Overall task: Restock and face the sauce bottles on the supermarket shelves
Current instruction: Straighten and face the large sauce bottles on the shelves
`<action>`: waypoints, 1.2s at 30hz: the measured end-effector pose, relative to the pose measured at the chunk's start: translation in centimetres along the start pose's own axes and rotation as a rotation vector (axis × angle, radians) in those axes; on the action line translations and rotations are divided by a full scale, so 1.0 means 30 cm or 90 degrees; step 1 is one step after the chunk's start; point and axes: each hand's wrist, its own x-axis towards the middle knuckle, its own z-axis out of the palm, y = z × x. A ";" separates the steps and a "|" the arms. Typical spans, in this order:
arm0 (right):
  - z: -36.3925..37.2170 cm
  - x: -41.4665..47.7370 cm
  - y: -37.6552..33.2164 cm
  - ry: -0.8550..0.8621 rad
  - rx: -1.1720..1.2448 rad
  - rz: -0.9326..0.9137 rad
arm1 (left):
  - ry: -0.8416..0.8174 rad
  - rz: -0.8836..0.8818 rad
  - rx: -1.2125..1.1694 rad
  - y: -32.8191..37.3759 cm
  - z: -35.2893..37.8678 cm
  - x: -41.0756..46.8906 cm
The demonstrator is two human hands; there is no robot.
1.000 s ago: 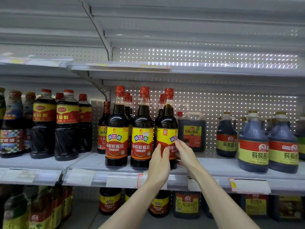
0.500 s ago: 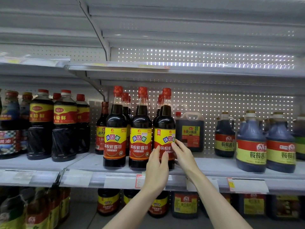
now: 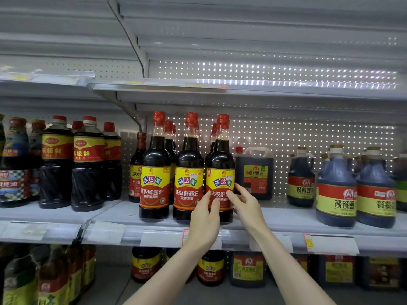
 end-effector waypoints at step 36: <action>-0.006 -0.018 -0.007 0.034 -0.045 0.002 | 0.015 0.026 0.053 -0.021 -0.023 0.009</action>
